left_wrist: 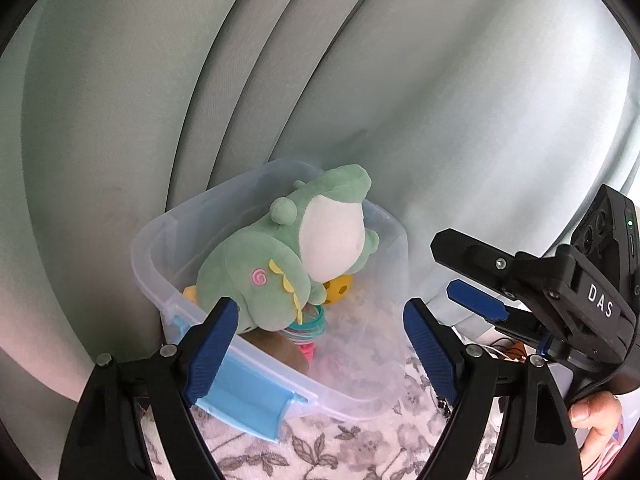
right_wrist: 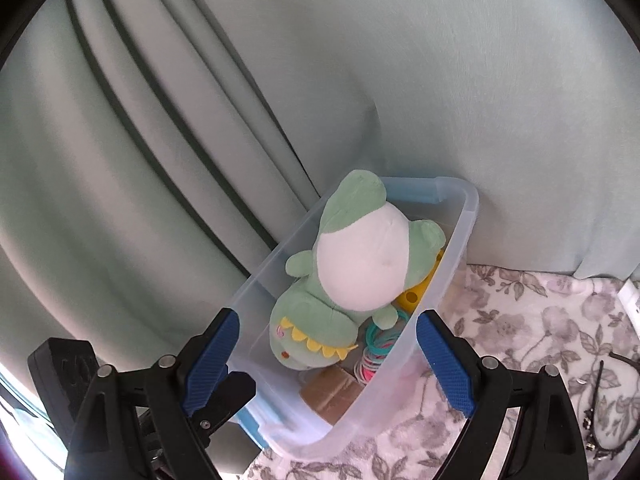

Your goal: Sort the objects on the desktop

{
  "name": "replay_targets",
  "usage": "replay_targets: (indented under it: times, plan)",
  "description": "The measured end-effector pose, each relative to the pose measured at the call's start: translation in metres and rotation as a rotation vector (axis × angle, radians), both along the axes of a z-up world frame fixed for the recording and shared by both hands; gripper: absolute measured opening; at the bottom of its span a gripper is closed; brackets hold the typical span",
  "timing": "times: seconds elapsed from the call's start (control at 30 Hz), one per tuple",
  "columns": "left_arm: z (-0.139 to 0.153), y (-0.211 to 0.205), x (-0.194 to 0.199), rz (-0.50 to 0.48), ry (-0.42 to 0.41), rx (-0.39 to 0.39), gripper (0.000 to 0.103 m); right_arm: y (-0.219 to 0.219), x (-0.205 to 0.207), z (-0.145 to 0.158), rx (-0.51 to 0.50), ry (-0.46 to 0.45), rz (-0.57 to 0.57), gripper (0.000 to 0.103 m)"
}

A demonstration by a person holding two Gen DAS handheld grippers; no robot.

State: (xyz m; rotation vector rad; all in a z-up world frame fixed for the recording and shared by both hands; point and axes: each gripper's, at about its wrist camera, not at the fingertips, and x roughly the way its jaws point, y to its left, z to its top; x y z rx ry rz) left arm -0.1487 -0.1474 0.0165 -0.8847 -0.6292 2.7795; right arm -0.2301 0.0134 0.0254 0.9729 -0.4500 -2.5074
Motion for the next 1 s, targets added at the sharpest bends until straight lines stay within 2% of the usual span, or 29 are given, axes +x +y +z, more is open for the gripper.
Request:
replay_targets:
  times: [0.23,0.33,0.67,1.0]
  plan:
    - [0.017,-0.012,0.020,-0.003,0.001,0.004,0.086,0.021,0.007,-0.001,0.020,0.019,0.008,0.093]
    - [0.020,-0.009,0.015,-0.007,0.006,0.008,0.086,0.021,0.013,-0.001,0.028,0.024,0.004,0.093]
    - [0.015,0.003,0.029,-0.018,0.008,0.042,0.086,0.015,0.051,0.000,0.023,0.051,-0.042,0.093]
    - [0.017,0.017,0.047,-0.030,0.016,-0.031,0.086,0.034,0.086,-0.007,-0.018,0.054,-0.086,0.094]
